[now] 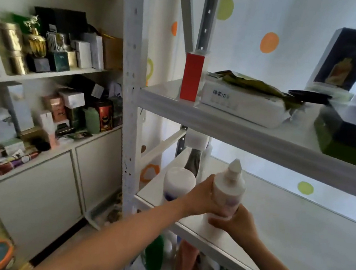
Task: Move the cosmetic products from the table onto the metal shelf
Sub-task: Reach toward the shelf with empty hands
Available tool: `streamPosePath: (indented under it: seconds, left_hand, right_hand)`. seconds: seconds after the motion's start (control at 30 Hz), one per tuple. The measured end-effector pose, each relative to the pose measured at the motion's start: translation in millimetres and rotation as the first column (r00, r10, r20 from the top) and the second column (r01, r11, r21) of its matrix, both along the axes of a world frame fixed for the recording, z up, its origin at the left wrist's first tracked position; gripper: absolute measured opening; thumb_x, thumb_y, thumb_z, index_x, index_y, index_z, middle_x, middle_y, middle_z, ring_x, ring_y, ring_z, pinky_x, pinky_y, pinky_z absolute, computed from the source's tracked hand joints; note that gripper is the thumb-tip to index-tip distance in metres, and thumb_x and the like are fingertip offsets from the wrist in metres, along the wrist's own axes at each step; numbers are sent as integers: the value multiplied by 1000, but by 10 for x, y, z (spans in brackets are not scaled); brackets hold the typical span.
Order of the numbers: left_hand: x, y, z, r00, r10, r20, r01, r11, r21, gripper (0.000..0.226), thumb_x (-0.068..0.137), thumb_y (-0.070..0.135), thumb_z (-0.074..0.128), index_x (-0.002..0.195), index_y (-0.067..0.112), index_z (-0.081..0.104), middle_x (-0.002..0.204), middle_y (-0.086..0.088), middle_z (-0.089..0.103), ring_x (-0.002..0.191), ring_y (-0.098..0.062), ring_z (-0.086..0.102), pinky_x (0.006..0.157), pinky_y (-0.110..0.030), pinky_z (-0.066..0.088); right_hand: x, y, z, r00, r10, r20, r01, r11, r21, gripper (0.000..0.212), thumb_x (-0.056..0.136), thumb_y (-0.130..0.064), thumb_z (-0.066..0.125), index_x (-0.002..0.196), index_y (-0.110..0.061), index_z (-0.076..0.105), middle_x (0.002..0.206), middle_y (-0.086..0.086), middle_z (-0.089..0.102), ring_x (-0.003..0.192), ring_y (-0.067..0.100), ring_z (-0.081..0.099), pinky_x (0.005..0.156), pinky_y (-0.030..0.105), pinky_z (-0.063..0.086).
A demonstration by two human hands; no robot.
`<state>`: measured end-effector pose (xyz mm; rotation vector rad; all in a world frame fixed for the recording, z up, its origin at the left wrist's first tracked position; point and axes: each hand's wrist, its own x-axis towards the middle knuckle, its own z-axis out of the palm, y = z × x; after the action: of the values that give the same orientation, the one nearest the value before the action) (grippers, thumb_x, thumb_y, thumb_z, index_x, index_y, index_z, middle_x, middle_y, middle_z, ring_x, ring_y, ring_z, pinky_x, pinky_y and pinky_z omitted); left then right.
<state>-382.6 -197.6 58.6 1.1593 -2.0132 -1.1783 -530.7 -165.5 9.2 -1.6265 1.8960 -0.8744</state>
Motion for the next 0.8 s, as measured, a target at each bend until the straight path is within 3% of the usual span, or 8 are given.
streamPosePath:
  seconds: [0.07,0.17,0.23,0.3,0.43,0.6,0.8]
  left_hand:
    - [-127,-137,-85,999,35,34,-33,998,-54,61,79,22,78,129,14,43,127,-7,54,111,-5,45,108,-28,37]
    - [-215,-357,-132,999,38,18,-38,999,-22,86,57,49,83,129,21,45,120,3,59,111,-12,54,97,-26,45]
    - [-238,-519,-155,999,47,10,-47,999,-1,97,45,55,78,130,21,45,118,3,60,110,-16,57,94,-28,48]
    - [-260,-619,-140,999,47,15,-47,999,-1,95,49,46,82,132,18,45,121,0,60,111,-19,57,96,-32,48]
    - [-288,-748,-142,998,60,38,-58,998,-38,65,77,22,79,132,11,45,125,-7,59,113,-23,56,91,-26,43]
    - [-323,-835,-143,996,74,56,-69,994,-86,59,84,22,72,133,6,43,127,-13,59,116,-32,56,98,-38,47]
    - [-384,-945,-159,995,71,69,-67,996,-62,60,83,24,72,133,6,43,127,-12,59,115,-31,56,93,-37,47]
  right_hand:
    - [-49,-91,-12,999,-16,40,16,1000,-1,50,58,-27,88,100,-16,62,90,0,68,82,16,63,67,25,46]
    - [-101,-249,-23,997,-29,76,29,1000,3,54,62,-24,87,108,-14,59,98,1,66,89,19,63,72,27,47]
    - [-141,-370,-30,994,-32,101,30,999,19,60,62,-25,86,114,-14,57,103,2,66,94,21,62,79,32,51]
    - [-176,-484,-46,992,-38,122,35,999,30,64,63,-26,86,118,-15,55,108,2,65,96,20,61,82,34,52]
    - [-147,-630,-31,991,-38,130,38,999,1,67,68,-24,83,125,-16,49,107,-1,59,95,17,55,82,29,48]
    - [-114,-758,-33,976,-133,171,127,991,46,67,65,-23,85,122,-15,50,110,1,62,101,22,58,88,39,52]
    - [-103,-852,-25,953,-251,168,238,967,96,67,63,-26,85,120,-15,53,113,5,65,102,25,61,88,43,53]
